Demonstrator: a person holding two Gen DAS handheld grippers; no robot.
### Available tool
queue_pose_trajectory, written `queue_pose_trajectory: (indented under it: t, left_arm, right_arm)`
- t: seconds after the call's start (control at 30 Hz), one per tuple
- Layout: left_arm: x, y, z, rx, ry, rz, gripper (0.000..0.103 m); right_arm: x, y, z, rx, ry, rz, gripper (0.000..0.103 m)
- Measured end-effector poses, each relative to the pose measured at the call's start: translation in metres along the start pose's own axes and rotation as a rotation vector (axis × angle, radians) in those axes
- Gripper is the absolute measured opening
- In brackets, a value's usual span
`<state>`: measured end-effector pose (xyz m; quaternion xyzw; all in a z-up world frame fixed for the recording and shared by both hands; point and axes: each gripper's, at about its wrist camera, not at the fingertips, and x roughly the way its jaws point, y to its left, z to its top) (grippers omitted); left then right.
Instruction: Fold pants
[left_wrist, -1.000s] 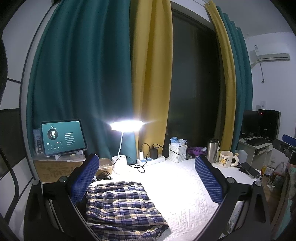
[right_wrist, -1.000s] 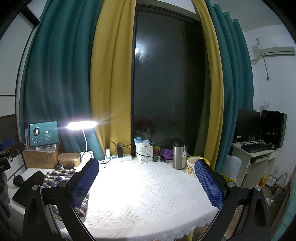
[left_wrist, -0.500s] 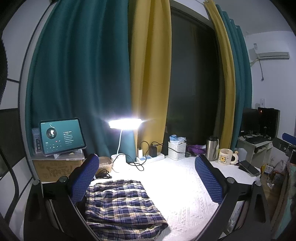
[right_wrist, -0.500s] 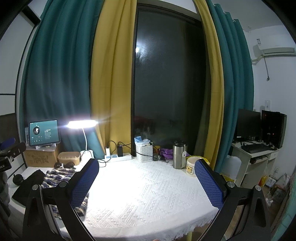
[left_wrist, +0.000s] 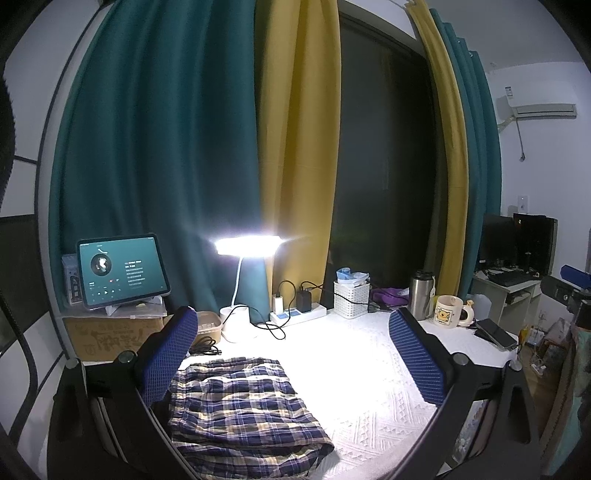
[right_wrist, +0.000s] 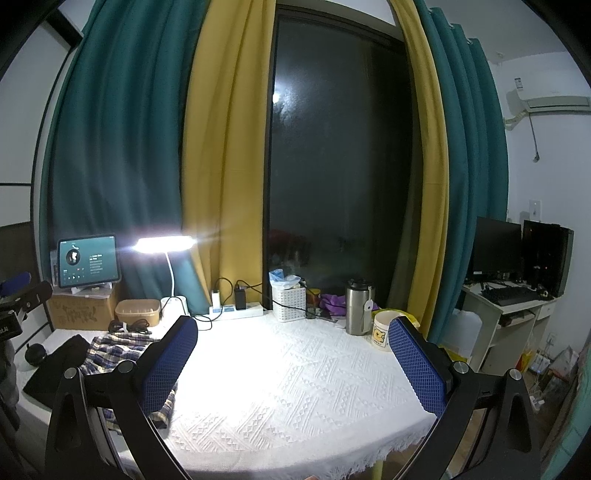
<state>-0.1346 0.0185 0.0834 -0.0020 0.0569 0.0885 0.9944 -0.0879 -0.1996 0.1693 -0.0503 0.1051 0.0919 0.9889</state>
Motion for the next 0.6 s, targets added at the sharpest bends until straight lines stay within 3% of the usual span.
queue_pose_trajectory:
  t: [0.6]
  left_arm:
    - [0.0014,-0.0032,-0.0043,0.008,0.003,-0.012,0.102]
  right_arm:
    - [0.0003,-0.0012,0.0011,-0.005,0.007,-0.001,0.103]
